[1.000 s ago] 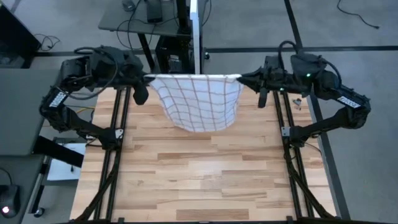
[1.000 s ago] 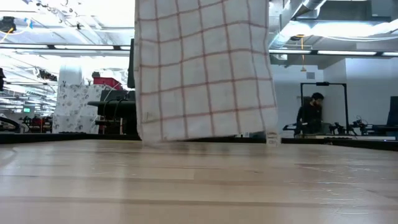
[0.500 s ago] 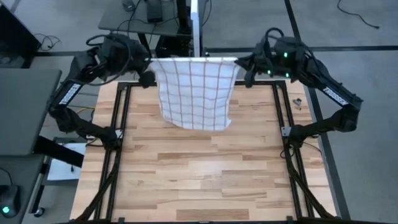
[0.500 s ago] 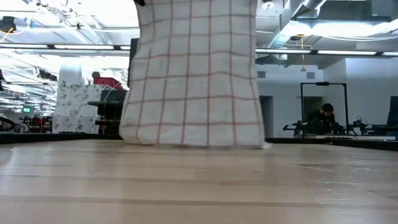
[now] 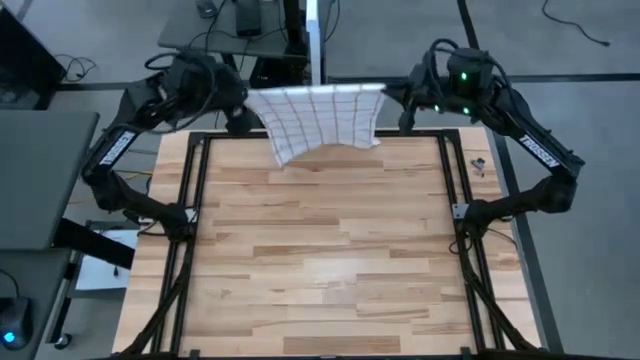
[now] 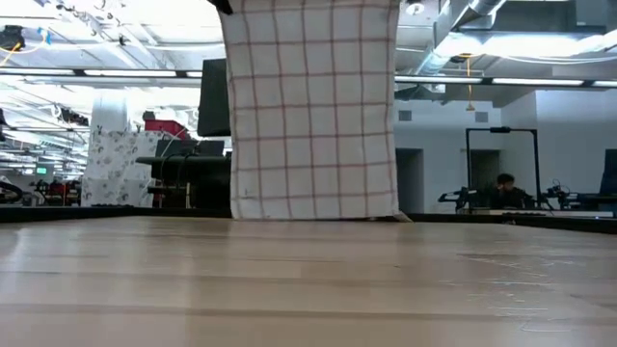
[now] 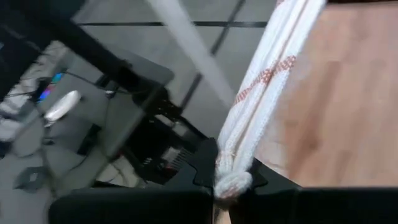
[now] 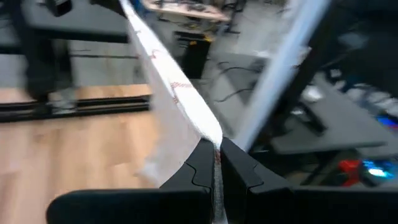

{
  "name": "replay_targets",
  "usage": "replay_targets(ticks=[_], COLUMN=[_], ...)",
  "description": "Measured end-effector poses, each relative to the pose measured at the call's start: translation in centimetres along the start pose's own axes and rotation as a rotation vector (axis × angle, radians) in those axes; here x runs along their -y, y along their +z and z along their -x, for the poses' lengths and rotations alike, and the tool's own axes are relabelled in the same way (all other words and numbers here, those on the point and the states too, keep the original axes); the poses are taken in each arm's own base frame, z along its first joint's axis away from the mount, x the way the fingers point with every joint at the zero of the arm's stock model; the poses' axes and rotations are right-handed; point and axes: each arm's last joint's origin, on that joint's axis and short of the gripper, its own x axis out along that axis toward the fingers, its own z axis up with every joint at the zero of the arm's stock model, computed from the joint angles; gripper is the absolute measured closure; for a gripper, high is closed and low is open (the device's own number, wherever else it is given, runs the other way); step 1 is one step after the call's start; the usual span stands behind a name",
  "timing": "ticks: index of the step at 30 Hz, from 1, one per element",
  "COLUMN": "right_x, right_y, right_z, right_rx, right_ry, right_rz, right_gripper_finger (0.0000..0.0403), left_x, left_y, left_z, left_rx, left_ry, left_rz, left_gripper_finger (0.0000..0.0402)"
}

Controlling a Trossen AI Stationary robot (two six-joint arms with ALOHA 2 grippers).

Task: Roll towel
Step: Prepare the white towel

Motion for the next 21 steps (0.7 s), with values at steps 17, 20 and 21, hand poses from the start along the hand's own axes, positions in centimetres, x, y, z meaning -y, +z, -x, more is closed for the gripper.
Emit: replay_targets(ticks=[17,20,21], right_x=[-15.6,-17.5,-18.1], right_y=[-9.1,-10.9,-11.6], right_z=[-2.5,-2.6,-2.6], right_rx=[-0.524,-0.577,-0.6], right_ry=[0.437,0.457,0.459], right_rz=[-0.145,-0.153,-0.154], right_gripper_finger=[0.0403,0.0403,0.0403], left_x=[16.5,19.4,20.3], left_y=[-5.2,-6.8,-7.3], left_z=[-1.9,-2.4,-2.6], left_rx=[-0.372,-0.387,-0.385], left_ry=[-0.392,-0.424,-0.436], left_rz=[-0.097,-0.098,-0.095], left_gripper_finger=[0.0402,0.0402,0.0402])
